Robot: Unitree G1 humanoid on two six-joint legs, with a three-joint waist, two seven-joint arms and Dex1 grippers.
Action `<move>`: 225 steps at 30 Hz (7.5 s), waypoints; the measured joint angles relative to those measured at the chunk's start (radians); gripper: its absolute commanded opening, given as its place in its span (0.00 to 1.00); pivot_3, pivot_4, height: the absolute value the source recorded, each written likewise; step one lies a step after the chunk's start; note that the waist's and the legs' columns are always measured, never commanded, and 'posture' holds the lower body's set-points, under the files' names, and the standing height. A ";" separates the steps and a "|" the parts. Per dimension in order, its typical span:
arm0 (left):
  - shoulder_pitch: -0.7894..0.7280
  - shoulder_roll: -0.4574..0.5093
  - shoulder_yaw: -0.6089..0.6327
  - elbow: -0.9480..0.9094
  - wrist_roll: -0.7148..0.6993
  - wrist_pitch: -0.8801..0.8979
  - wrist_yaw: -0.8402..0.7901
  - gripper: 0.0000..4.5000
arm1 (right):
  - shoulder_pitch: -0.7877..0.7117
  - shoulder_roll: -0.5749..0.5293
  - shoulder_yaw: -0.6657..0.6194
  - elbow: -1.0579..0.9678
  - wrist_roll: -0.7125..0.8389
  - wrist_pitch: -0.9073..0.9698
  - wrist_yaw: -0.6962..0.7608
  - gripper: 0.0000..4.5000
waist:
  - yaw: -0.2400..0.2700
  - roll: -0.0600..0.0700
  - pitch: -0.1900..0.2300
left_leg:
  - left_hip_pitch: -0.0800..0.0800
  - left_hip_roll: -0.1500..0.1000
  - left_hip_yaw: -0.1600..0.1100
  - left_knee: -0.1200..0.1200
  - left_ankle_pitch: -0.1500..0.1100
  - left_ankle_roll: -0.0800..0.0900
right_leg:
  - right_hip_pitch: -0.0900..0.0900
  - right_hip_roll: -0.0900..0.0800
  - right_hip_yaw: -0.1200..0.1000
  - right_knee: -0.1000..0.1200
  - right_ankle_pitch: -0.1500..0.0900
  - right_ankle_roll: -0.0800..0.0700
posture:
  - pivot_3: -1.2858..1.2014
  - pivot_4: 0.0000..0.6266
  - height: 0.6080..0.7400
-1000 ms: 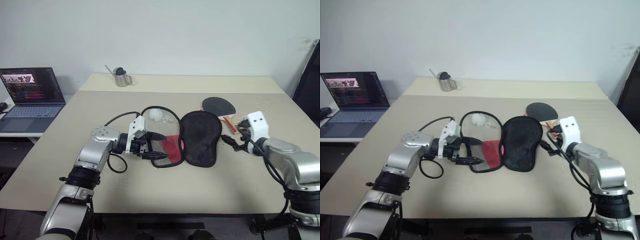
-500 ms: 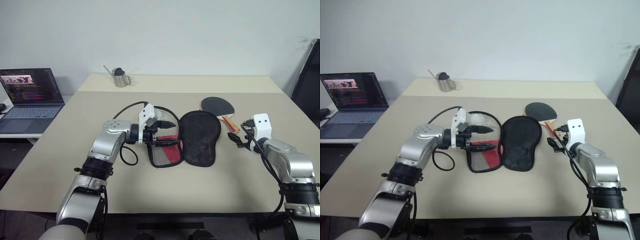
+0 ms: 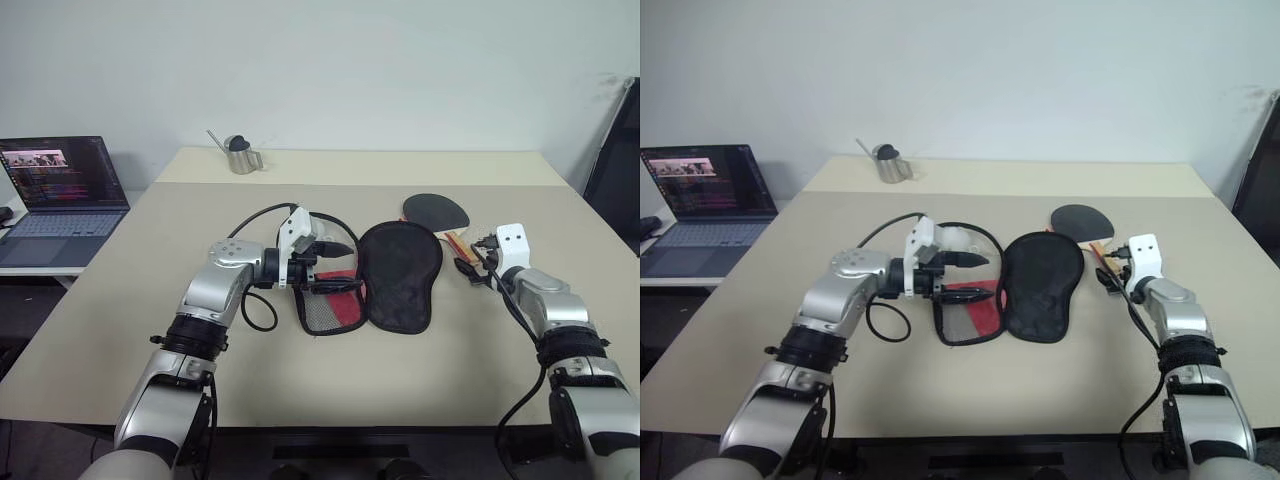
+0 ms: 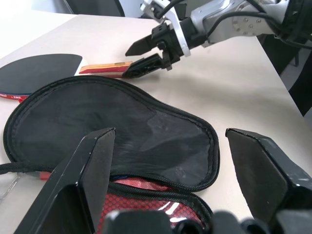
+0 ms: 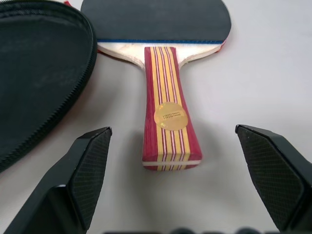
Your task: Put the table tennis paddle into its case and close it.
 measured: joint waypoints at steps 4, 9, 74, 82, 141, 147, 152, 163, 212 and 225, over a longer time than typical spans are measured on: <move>0.000 0.002 0.000 -0.001 0.000 -0.001 0.002 0.88 | -0.057 0.004 -0.003 0.140 -0.019 -0.054 -0.007 0.99 | -0.003 0.000 0.000 | 0.000 0.000 0.000 0.000 0.000 0.000 | 0.000 0.000 0.000 0.000 0.000 0.000 | 0.52 0.24 1.00; 0.000 0.014 0.000 -0.002 0.001 -0.001 0.002 0.88 | -0.122 0.010 -0.023 0.267 -0.019 -0.096 -0.029 0.99 | -0.008 0.000 0.000 | 0.001 0.000 0.000 0.000 0.000 0.000 | 0.000 0.000 0.000 0.001 0.000 0.000 | 0.52 0.24 1.00; 0.028 -0.023 -0.024 -0.030 0.000 -0.014 -0.091 0.88 | 0.868 0.050 -0.354 -1.478 0.256 0.967 -0.214 0.91 | 0.008 0.003 0.001 | 0.002 -0.001 -0.002 0.001 0.000 0.000 | 0.003 -0.001 -0.001 0.000 -0.004 0.006 | 0.52 0.24 1.00; 0.046 -0.018 -0.024 -0.048 -0.001 -0.007 -0.088 0.88 | 0.744 0.013 -0.324 -1.397 0.255 0.924 -0.202 0.91 | 0.007 0.003 0.001 | 0.002 -0.001 -0.002 0.001 0.000 0.000 | 0.003 -0.001 -0.001 0.000 -0.004 0.006 | 0.52 0.24 1.00; 0.034 0.062 0.027 -0.075 -0.065 -0.039 -0.048 0.88 | 0.285 0.438 -0.132 -1.373 0.188 1.145 -0.474 0.25 | 0.002 0.004 0.002 | -0.002 0.001 -0.002 0.001 0.000 0.001 | -0.001 0.001 -0.001 0.000 -0.004 0.005 | 0.52 0.24 1.00; 0.037 0.062 0.028 -0.122 -0.071 -0.019 -0.034 0.88 | 0.267 0.520 -0.045 -1.216 0.133 1.032 -0.519 0.25 | 0.006 0.004 0.002 | -0.004 0.000 -0.002 0.001 0.000 0.001 | -0.002 -0.001 -0.002 -0.001 -0.003 0.004 | 0.52 0.24 1.00; 0.049 0.062 0.028 -0.146 -0.076 -0.005 -0.023 0.88 | 0.268 0.536 -0.017 -1.131 0.099 0.949 -0.530 0.25 | 0.005 0.004 0.002 | -0.004 0.000 -0.002 0.001 0.000 0.001 | -0.002 -0.001 -0.002 0.000 -0.004 0.005 | 0.52 0.24 1.00; 0.050 0.062 0.028 -0.149 -0.076 -0.004 -0.020 0.88 | 0.314 0.508 0.010 -1.092 0.055 0.892 -0.522 0.25 | 0.004 0.004 0.002 | -0.004 0.000 -0.002 0.001 0.000 0.001 | -0.003 0.000 -0.002 0.000 -0.004 0.005 | 0.52 0.24 1.00; -0.054 0.202 0.105 0.472 0.092 -0.281 0.066 0.88 | 0.422 0.025 -0.091 -1.604 0.463 0.893 0.047 0.99 | 0.007 0.003 0.002 | -0.004 0.000 -0.003 0.000 0.000 0.001 | -0.002 0.000 -0.004 -0.001 -0.004 0.005 | 0.52 0.24 1.00; -0.080 0.166 0.091 0.679 0.218 -0.423 0.113 0.88 | 0.445 -0.096 -0.131 -1.624 0.651 0.869 0.119 0.99 | 0.011 0.002 0.002 | -0.005 0.000 -0.003 0.001 0.000 0.001 | -0.002 -0.002 -0.004 -0.002 -0.004 0.006 | 0.52 0.24 1.00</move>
